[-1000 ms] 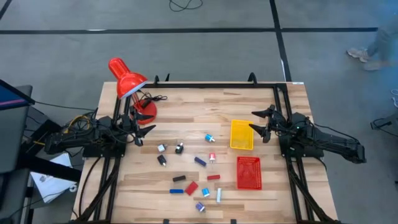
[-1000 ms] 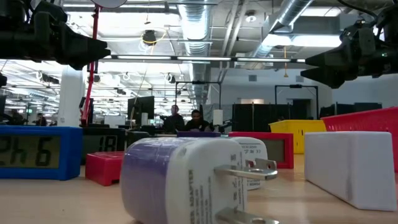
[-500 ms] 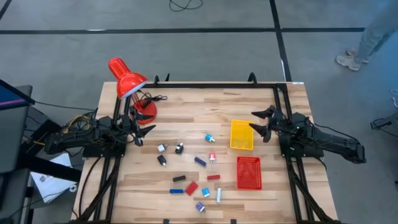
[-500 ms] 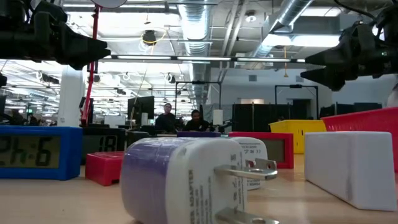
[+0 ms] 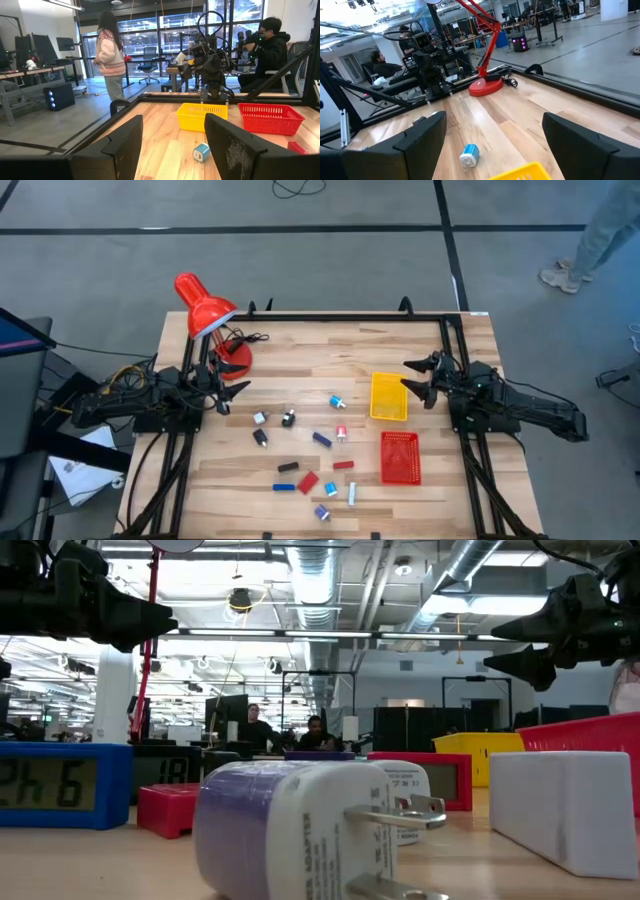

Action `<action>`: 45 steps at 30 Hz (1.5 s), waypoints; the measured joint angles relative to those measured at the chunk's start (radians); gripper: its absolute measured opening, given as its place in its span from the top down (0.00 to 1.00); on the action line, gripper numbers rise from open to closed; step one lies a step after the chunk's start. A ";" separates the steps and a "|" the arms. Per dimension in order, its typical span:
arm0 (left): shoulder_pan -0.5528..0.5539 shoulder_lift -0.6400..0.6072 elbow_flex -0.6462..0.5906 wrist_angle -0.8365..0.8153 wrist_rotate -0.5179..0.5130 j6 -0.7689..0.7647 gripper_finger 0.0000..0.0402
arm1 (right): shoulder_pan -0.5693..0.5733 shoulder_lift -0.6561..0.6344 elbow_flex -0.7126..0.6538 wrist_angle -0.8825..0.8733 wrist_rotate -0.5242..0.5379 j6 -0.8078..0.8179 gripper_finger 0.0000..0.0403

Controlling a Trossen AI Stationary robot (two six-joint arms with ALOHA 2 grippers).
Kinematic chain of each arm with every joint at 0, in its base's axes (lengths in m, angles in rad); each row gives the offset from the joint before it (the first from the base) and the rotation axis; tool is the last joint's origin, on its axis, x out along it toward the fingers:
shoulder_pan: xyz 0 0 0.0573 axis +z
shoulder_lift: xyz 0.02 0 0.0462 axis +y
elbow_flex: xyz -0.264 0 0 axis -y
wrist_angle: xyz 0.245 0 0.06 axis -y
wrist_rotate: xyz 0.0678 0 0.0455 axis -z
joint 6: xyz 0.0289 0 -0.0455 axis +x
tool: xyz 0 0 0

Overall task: Pick & Place Office items
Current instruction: Put the top blue charger adapter into the yellow bin

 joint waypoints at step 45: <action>0.000 0.000 0.000 0.053 0.000 -0.001 0.48 | -0.044 0.099 0.109 0.055 0.093 -0.176 0.24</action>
